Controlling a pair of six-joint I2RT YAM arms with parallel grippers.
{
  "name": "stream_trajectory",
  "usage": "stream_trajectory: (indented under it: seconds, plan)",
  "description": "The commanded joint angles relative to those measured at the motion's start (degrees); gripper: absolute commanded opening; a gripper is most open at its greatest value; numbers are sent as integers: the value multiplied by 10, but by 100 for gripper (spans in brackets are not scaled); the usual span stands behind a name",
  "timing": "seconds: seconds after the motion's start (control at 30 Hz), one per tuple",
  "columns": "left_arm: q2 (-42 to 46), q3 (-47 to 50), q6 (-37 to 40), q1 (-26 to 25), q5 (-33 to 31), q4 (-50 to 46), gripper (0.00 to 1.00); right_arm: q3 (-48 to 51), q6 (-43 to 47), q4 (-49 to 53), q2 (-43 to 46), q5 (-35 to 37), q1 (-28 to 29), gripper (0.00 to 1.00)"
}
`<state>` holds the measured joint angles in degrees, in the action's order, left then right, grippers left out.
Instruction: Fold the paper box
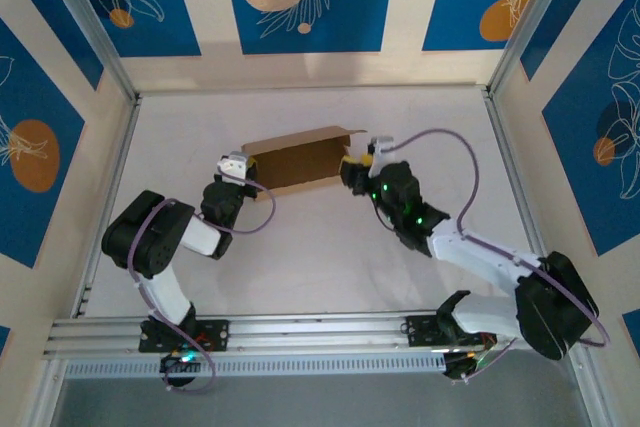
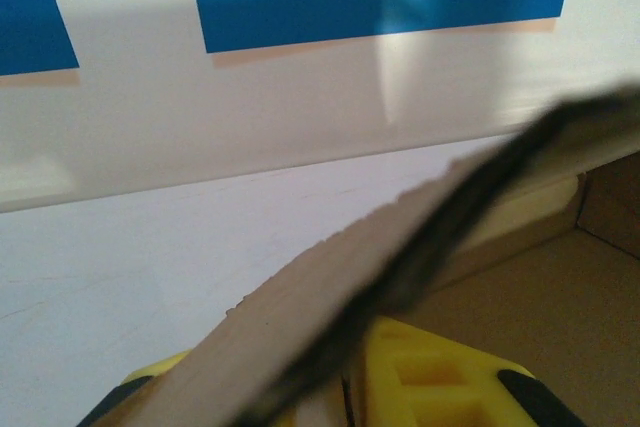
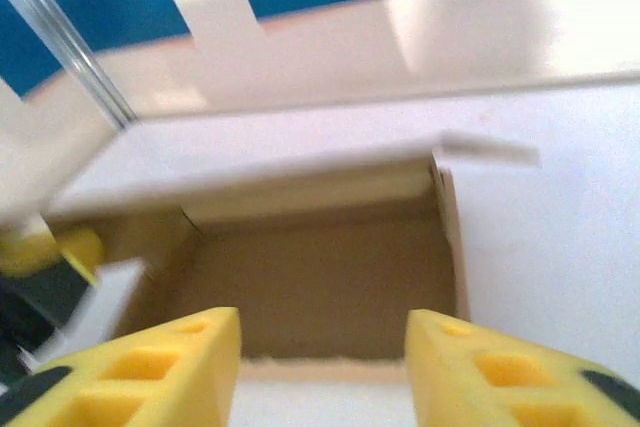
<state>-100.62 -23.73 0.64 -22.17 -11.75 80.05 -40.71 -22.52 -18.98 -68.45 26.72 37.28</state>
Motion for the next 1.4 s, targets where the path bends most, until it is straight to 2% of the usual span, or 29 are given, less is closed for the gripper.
stream_trajectory:
  seconds: [0.0, 0.07, 0.13, 0.23, 0.33, 0.4, 0.53, 0.8, 0.9, 1.03, 1.13, 1.27, 1.37]
  plan:
    - [1, 3, 12, -5, 22, 5, 21, -124, 16, 172, -12, -11, -21, 41]
    - [2, 4, 15, -5, 24, 5, 22, -199, 42, 221, -64, -54, -34, 33]
    - [3, 4, 14, -5, 26, 5, 23, -296, 31, 305, -129, -83, -40, 27]
    - [6, 5, 15, -6, 30, 5, 24, -451, -18, 457, -238, -164, -50, 28]
    - [21, 10, 15, -8, 38, 5, 27, -540, -27, 527, -316, -186, -41, 31]
    - [33, 15, 19, -11, 54, 5, 33, -566, -30, 546, -349, -188, -38, 31]
    - [57, 27, 23, -16, 58, 0, 47, -587, -41, 566, -391, -196, -36, 31]
    - [162, 60, -23, -31, 52, -55, 64, -566, -52, 557, -405, -184, -32, 32]
    - [239, 63, -45, -46, 65, -153, 65, -568, -52, 554, -409, -182, -35, 34]
    - [356, 52, -84, -61, 54, -359, 66, -582, -46, 561, -424, -189, -38, 37]
    - [415, 53, -113, -61, 35, -461, 66, -586, -42, 563, -435, -201, -37, 39]
    - [452, 67, -138, -61, 18, -500, 66, -588, -37, 562, -442, -210, -32, 40]
    - [444, 60, -152, -61, 79, -506, 65, -592, -37, 566, -444, -213, -28, 41]
